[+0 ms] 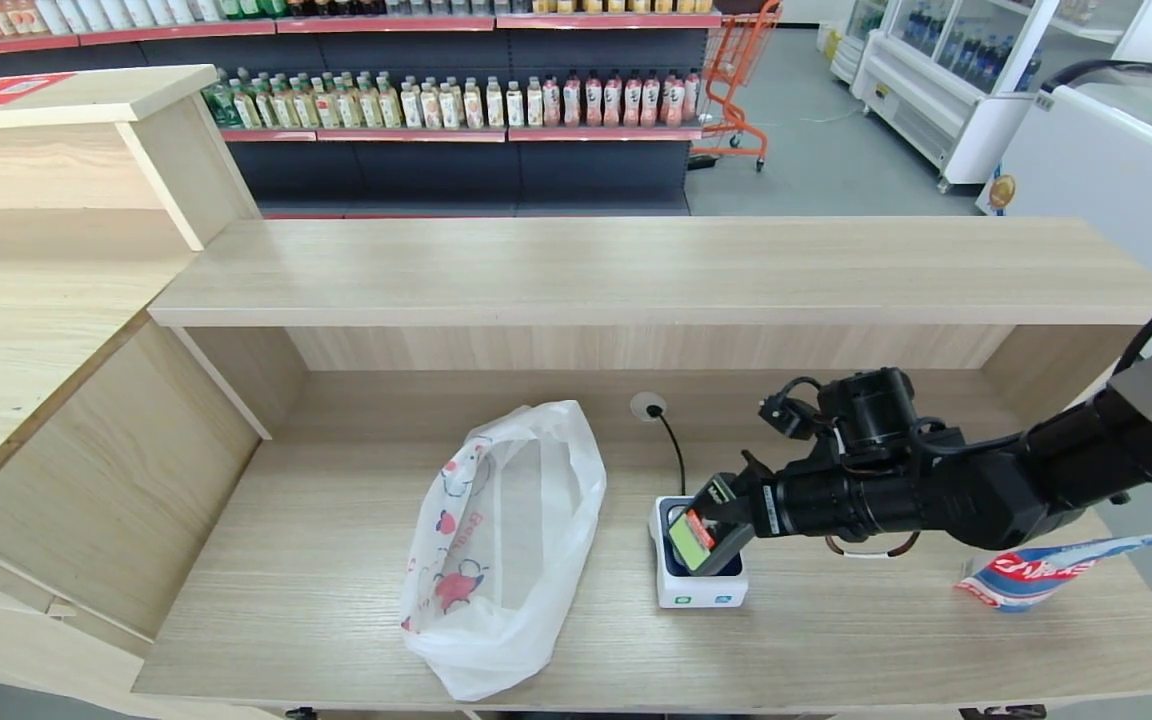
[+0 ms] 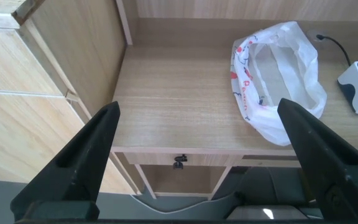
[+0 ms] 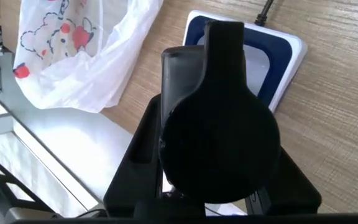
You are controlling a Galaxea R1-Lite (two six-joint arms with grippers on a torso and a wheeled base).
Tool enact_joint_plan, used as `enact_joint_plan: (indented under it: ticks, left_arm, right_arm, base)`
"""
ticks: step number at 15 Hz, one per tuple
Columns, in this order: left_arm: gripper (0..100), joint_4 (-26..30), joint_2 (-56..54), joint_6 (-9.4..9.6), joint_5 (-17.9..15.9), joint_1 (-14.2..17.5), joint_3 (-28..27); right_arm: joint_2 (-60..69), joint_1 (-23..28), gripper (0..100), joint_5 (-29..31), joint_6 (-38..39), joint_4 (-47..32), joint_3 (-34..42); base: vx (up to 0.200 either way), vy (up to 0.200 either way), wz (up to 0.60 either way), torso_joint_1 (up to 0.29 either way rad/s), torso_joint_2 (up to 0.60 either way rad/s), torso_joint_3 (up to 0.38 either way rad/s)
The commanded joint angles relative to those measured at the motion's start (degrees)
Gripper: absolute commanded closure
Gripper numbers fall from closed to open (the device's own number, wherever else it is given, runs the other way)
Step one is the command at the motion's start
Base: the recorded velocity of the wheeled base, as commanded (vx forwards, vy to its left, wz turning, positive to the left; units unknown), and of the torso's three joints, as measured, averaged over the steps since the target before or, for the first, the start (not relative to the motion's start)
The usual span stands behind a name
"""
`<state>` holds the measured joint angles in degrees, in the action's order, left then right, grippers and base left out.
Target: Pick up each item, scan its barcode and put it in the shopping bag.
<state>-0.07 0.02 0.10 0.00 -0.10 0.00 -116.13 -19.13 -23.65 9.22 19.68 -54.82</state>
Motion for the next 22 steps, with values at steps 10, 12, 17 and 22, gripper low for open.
enact_joint_plan:
  ticks: [10,12,17,22]
  left_arm:
    - [0,0.0,0.1,-0.01,0.0,0.0,0.0]
    - [0,0.0,0.1,-0.01,0.0,0.0,0.0]
    - [0,0.0,0.1,0.25,0.0,0.0,0.0]
    - [0,0.0,0.1,-0.27,0.0,0.0,0.0]
  right_arm:
    - [10.6,-0.1,100,1.4,2.6,-0.2,-2.5]
    - [17.1,2.3,100,11.4,-10.4,-0.4,-0.3]
    - [25.1,3.0,100,12.7,-14.5,2.6,8.9]
    - [28.7,3.0,100,7.0,-9.9,2.6,11.0]
  base:
    - [0.0,0.0,0.0,0.0,0.0,0.0]
    - [0.0,0.0,0.0,0.0,0.0,0.0]
    - [0.0,0.0,0.0,0.0,0.0,0.0]
    - [0.0,0.08,0.0,0.001,0.0,0.003]
